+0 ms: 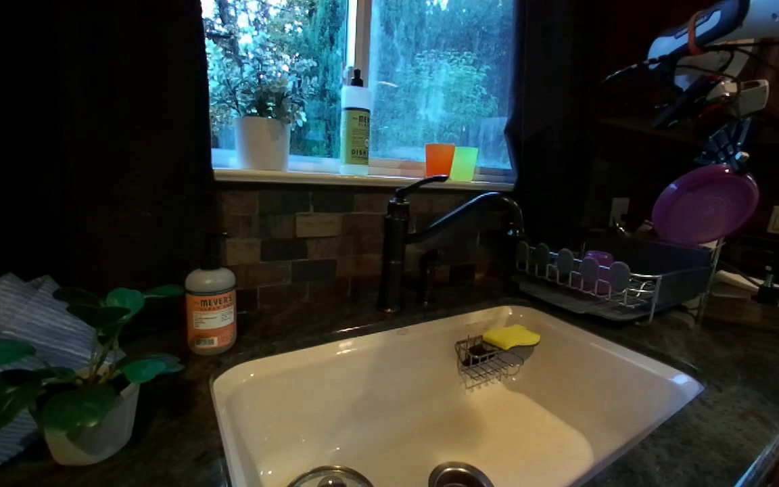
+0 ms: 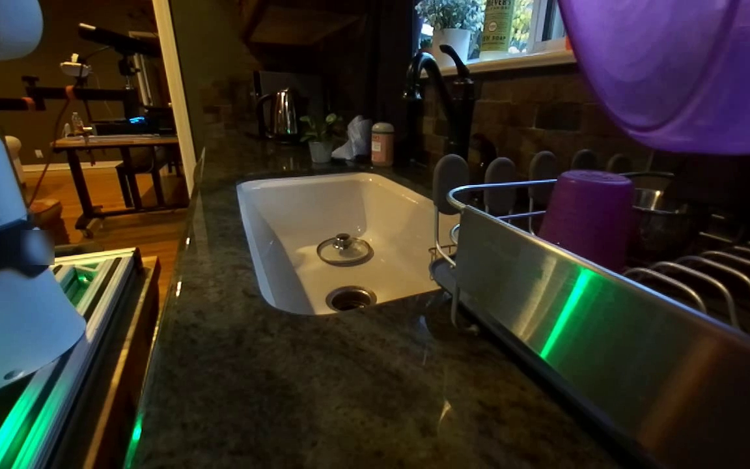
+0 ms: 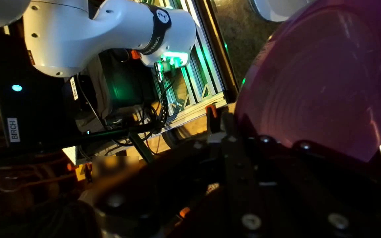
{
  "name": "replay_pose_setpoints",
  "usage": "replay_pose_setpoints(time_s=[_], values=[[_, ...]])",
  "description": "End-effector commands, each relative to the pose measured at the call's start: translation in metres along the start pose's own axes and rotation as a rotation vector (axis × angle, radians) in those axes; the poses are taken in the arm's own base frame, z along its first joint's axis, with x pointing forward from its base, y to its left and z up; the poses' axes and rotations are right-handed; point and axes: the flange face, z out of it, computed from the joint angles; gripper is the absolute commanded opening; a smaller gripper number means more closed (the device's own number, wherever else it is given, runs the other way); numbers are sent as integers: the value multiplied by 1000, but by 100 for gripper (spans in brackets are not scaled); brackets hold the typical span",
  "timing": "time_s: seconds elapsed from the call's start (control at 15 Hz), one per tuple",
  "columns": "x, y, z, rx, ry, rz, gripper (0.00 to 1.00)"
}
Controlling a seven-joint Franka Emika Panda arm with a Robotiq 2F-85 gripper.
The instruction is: Move the purple plate to the dish rack
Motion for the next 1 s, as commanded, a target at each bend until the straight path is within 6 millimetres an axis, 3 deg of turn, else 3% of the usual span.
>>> replay_pose_setpoints(time_s=[0.0, 0.93], values=[[1, -6, 0, -6, 6, 2, 4], [-47, -89, 10, -192, 447, -317, 1]])
